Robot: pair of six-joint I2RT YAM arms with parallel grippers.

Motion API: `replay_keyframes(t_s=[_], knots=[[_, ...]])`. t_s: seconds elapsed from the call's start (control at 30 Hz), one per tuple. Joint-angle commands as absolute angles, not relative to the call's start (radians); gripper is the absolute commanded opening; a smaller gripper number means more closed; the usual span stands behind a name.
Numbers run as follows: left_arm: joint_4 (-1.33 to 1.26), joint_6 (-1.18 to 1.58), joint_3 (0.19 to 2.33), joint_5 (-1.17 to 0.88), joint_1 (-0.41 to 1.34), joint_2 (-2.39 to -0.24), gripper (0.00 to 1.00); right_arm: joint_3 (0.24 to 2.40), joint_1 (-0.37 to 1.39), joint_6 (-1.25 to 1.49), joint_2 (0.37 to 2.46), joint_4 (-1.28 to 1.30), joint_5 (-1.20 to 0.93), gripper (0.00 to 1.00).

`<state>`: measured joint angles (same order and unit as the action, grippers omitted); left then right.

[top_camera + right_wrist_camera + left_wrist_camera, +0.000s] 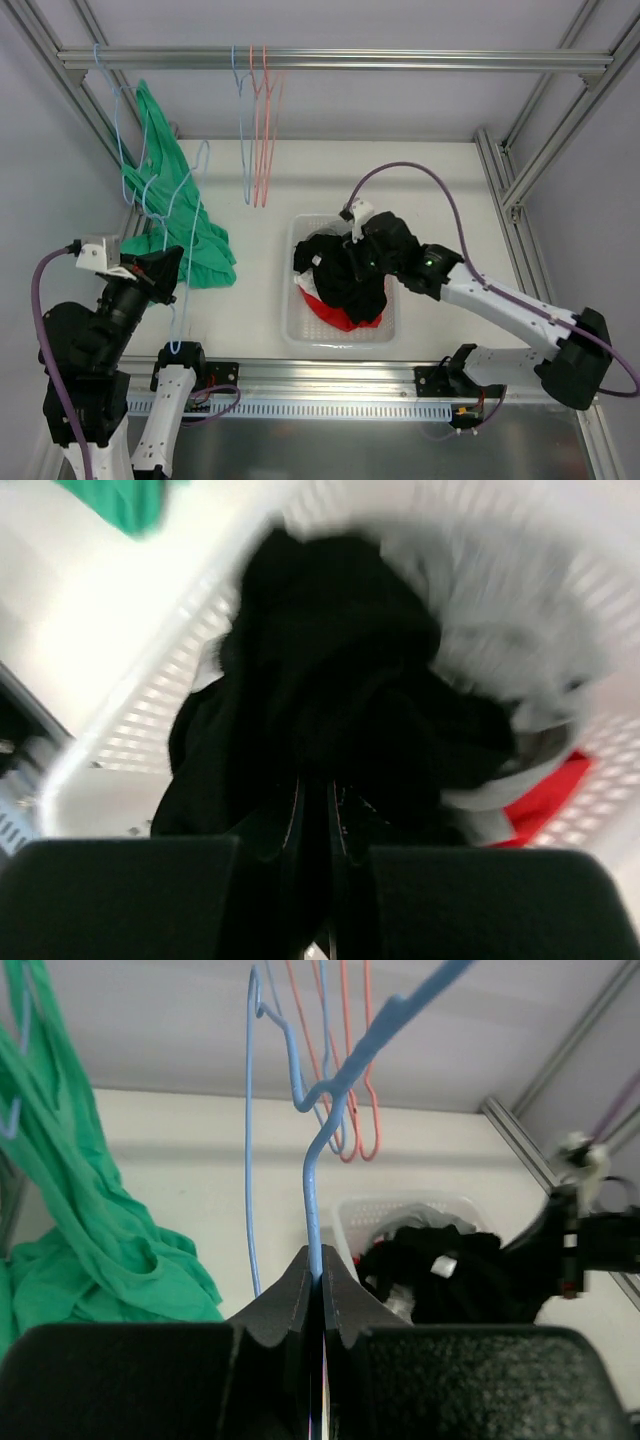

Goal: Remove the tank top from the hanger

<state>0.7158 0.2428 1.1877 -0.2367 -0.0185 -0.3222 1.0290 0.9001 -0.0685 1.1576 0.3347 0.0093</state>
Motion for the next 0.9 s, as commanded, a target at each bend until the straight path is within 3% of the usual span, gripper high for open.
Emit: replay_keyframes(t_s=[0.0,0.2,0.3,0.33,0.37,0.43,0.63,0.87], knots=[[0.678,0.241,1.221,-0.417,-0.012,-0.397,0.00,0.881,0.894,0.041,1.235,0.151,-0.052,0.00],[0.712,0.255,1.270,-0.397,-0.012,-0.508,0.00,0.782,0.894,0.127,1.345,0.025,-0.097,0.03],[0.741,0.255,1.325,-0.377,-0.012,-0.592,0.00,0.801,0.894,0.107,1.245,0.088,-0.068,0.41],[0.747,0.255,1.354,-0.361,-0.014,-0.615,0.00,0.830,0.893,0.091,1.217,0.112,-0.051,0.73],[0.750,0.255,1.368,-0.350,-0.012,-0.662,0.00,0.845,0.894,0.080,1.188,0.142,-0.020,0.87],[0.752,0.247,1.428,-0.328,-0.012,-0.718,0.00,0.879,0.893,0.058,1.108,0.227,0.000,0.99],[0.749,0.236,1.641,-0.268,-0.012,-0.986,0.00,0.960,0.893,0.011,0.912,0.393,0.136,0.99],[0.640,0.275,1.755,-0.334,-0.012,-1.199,0.00,0.942,0.894,0.025,0.844,0.371,-0.021,0.99]])
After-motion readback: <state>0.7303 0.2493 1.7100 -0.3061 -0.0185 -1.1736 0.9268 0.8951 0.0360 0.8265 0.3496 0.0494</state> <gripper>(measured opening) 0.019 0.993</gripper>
